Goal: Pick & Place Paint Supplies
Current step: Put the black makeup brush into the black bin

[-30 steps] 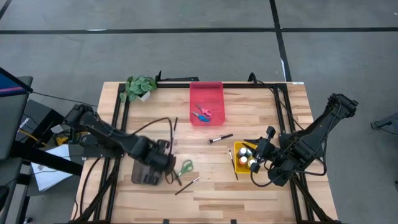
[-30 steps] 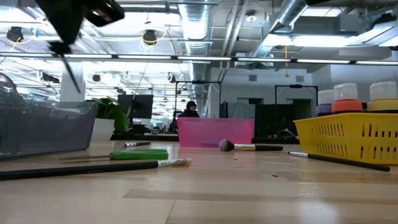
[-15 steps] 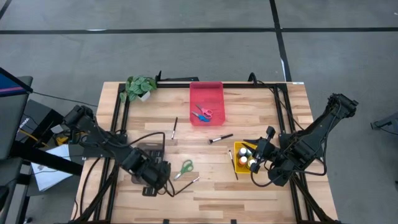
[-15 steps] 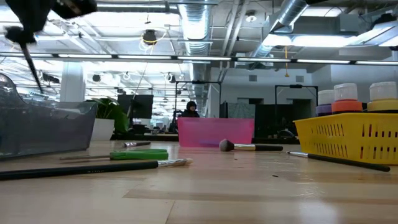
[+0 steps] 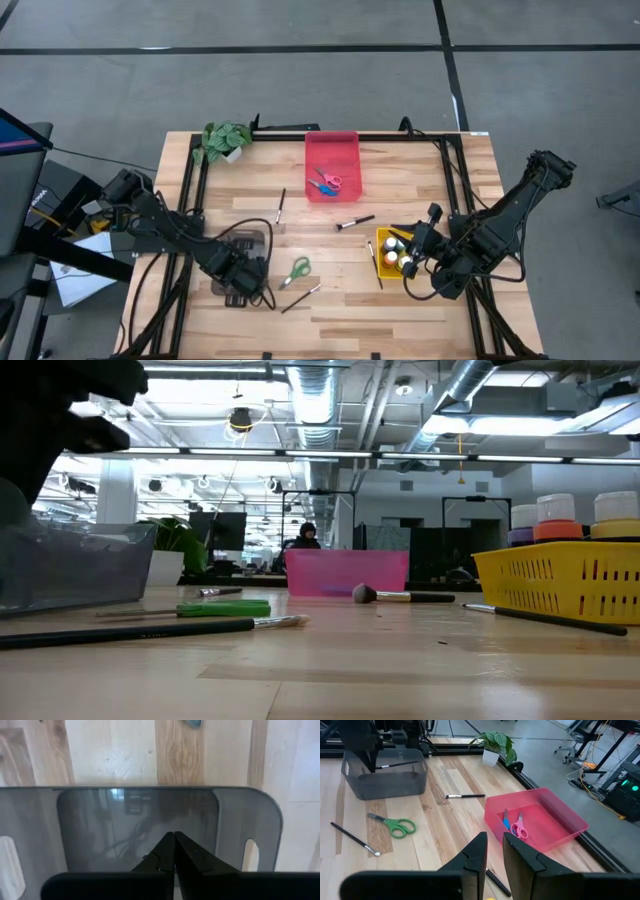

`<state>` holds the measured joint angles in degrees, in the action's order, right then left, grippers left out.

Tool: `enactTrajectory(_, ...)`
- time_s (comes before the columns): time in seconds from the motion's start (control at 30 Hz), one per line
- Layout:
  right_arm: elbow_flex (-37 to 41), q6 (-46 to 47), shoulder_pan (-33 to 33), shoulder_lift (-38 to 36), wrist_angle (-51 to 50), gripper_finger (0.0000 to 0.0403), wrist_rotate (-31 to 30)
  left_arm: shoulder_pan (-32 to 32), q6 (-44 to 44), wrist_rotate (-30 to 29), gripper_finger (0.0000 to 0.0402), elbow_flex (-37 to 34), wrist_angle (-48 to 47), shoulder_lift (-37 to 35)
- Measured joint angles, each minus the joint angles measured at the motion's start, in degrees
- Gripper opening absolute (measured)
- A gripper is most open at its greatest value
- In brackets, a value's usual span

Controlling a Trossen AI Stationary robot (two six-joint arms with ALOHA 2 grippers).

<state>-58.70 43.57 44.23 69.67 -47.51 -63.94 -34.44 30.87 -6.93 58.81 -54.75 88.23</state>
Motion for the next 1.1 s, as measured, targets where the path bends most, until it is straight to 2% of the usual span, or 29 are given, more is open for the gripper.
enactTrajectory(0.2,0.0,0.0,0.0,0.0,0.11,0.0056,0.0,-0.01,-0.3,0.1,0.0,-1.01,2.64,0.0)
enactTrajectory(0.83,0.0,0.02,0.0,0.0,0.11,0.0056,0.02,0.0,-0.46,0.17,0.0001,-1.07,2.33,0.0)
enactTrajectory(1.1,0.0,0.04,0.0,0.0,0.09,0.0056,0.02,0.0,-0.42,0.25,0.0019,-1.07,2.28,0.0)
